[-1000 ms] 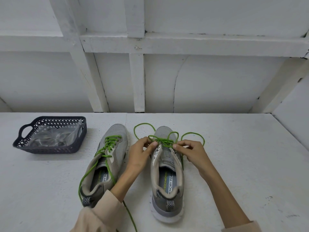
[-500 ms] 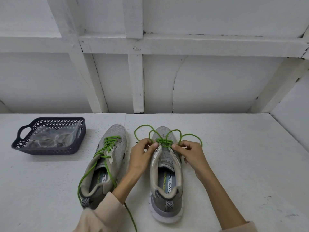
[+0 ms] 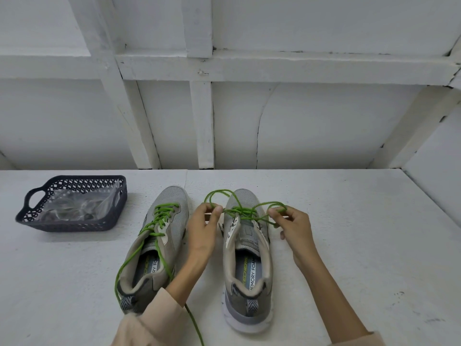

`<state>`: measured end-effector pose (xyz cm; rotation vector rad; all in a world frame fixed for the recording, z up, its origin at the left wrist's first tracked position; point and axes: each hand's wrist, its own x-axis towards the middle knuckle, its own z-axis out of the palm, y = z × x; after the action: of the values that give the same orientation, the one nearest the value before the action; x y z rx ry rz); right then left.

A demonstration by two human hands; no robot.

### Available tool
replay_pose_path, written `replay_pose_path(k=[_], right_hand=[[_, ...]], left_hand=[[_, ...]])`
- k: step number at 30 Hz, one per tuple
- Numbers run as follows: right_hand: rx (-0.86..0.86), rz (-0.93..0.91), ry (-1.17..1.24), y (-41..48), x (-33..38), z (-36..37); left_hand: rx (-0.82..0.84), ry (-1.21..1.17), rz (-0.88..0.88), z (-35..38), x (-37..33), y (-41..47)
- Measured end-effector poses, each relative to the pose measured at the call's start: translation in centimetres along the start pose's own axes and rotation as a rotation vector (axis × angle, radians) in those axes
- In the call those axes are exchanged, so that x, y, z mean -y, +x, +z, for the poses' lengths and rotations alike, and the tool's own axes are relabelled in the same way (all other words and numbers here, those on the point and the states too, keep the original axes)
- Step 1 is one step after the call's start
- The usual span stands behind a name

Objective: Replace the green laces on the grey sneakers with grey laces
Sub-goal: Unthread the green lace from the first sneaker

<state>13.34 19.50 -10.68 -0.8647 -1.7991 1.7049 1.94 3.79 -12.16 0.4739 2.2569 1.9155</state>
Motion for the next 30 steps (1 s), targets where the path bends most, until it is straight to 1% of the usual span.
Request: replay_pose_path(k=[2,5,7,9,13,14,17,19,21,24,26,30], right_hand=[[-0.018,0.001,0.005,0.1,0.0,-0.3],[0.069,0.018,-0.007,-0.3,0.2,0.4],[0.12,0.011,-0.01,-0.6,0.4,0.9],[0.099,0.007,-0.019,-0.4,0.3,1.0],[-0.06,0.02,0.014,0.2,-0.2,0.0],[-0.057,0.022,0.009,0.3,-0.2,-0.1],[0.074,0.038,-0.049,-0.2,0.0,0.6],[0.118,0.033,-0.076,-0.3,0.1,0.9],[0.089,0.025,-0.089,-0.2,0.1,0.7],[-0.018,0.022,-0.045,0.1,0.1,-0.2],[-0.04,0.029,-0.036,0.2,-0.1,-0.6],[0.11,0.068,-0.082,-0.3,0.0,0.2]], left_hand=[[-0.001,-0.005,-0.018,-0.3,0.0,0.1],[0.131,0.036,-0.06,0.1,0.1,-0.2],[0.174,0.062,-0.055,0.5,0.3,-0.3],[0.146,0.049,-0.028,0.5,0.5,-0.2],[-0.015,-0.017,-0.042,-0.2,-0.1,-0.1],[-0.005,-0.026,-0.051,-0.3,-0.2,-0.1],[0.147,-0.013,-0.106,0.2,-0.3,-0.4],[0.189,-0.001,-0.109,0.6,-0.1,-0.4],[0.149,-0.012,-0.077,0.6,-0.1,-0.4],[-0.01,-0.047,-0.061,-0.1,0.1,-0.1],[-0.034,-0.065,-0.072,-0.4,0.3,0.0],[0.135,-0.044,-0.113,0.3,0.0,-0.6]])
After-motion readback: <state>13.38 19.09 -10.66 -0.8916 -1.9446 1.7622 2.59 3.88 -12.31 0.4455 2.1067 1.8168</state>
